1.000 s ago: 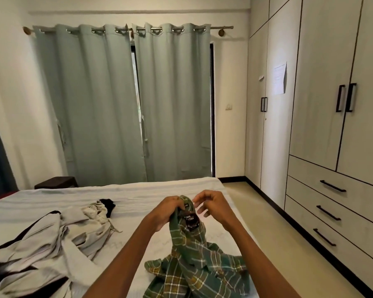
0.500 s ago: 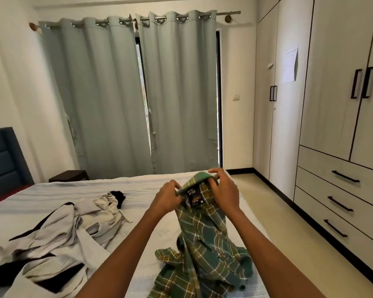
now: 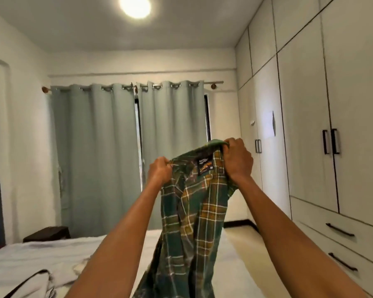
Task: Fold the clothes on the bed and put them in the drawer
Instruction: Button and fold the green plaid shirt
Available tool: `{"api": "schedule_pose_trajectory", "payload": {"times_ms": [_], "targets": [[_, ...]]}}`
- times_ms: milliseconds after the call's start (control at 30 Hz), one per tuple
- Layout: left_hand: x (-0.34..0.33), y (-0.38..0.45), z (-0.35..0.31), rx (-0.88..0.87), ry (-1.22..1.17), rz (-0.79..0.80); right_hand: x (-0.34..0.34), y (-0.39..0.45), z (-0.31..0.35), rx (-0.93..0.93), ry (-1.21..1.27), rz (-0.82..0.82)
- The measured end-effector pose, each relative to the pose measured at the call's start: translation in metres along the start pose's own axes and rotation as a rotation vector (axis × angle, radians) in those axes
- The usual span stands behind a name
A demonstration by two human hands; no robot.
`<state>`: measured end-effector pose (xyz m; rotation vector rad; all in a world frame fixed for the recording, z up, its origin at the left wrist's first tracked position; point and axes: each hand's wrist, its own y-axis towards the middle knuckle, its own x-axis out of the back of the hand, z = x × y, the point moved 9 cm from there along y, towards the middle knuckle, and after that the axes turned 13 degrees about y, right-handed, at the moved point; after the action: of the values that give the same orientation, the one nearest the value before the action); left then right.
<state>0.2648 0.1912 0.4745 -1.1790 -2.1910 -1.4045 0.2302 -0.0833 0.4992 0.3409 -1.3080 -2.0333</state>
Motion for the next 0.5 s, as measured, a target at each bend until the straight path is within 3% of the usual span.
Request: {"api": "schedule_pose_trajectory", "payload": {"times_ms": [133,300,400,500], "targets": [[0.065,0.005,-0.021,-0.087,-0.049,-0.37,0.013,0.027,0.01,0.028,-0.069,0.058],[0.135,0.025,-0.063,-0.264,0.144,-0.567,0.038,0.073,0.06,0.229,-0.24,0.012],[0.163,0.042,-0.072,-0.18,0.199,-0.518,0.04,0.095,0.077,0.133,-0.308,0.076],[0.164,0.06,-0.07,-0.085,0.338,-0.26,0.041,0.107,0.074,-0.004,-0.367,0.205]]}}
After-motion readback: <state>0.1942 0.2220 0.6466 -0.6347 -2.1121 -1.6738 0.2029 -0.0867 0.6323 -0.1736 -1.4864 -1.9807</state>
